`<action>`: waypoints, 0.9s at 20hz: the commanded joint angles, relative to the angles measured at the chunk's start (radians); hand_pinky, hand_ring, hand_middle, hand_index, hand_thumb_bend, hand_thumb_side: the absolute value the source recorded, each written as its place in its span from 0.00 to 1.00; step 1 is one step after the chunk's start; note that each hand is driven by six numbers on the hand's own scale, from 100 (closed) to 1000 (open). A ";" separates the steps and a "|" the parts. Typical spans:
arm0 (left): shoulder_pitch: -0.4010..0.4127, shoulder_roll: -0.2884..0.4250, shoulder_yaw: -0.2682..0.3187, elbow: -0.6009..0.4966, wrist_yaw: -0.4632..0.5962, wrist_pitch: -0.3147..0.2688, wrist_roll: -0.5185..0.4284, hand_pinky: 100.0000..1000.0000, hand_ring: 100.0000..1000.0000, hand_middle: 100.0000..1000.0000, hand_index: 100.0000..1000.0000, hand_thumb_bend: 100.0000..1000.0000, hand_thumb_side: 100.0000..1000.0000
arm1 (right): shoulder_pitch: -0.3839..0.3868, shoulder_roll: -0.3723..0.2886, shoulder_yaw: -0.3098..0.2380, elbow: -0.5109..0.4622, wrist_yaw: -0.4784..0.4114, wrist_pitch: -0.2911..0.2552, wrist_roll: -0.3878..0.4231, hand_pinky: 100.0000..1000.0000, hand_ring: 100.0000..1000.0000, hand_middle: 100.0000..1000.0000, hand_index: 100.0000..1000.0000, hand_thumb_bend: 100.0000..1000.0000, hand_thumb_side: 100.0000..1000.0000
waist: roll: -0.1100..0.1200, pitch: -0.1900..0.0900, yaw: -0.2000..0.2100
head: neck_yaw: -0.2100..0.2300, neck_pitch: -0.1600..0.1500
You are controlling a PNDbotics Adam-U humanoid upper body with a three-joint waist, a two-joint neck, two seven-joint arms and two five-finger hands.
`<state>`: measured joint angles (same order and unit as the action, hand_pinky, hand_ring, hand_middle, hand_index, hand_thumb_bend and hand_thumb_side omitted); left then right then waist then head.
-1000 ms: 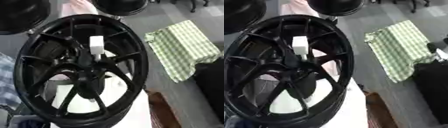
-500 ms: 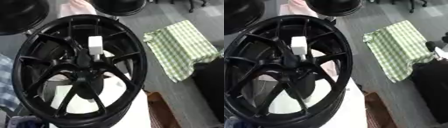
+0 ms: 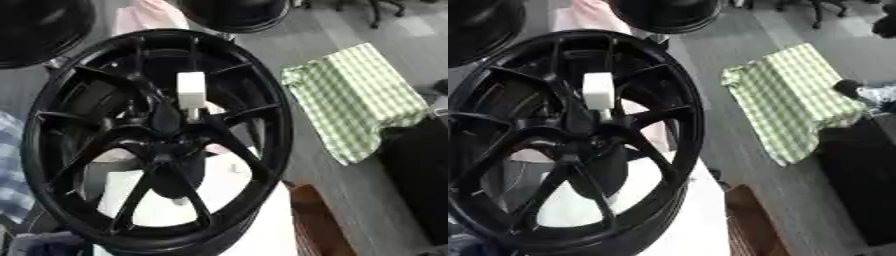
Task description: Pull the pin out of the wheel hub.
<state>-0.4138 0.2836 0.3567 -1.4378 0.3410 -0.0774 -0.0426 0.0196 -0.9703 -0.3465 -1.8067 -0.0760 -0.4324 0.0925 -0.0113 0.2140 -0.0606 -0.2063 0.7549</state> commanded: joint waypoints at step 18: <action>-0.009 0.078 -0.037 -0.004 -0.035 -0.005 -0.035 0.73 0.68 0.50 0.72 0.02 0.69 | -0.847 -0.035 0.376 0.502 -0.018 -0.224 0.741 0.79 0.74 0.69 0.78 0.75 0.08 | -0.036 -0.042 0.024 | -0.029 0.015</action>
<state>-0.4137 0.3340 0.3231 -1.4284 0.3115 -0.0803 -0.0714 -0.8078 -1.0031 0.0268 -1.3139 -0.0930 -0.5145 0.6655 -0.0460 0.1979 -0.0356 -0.2290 0.7659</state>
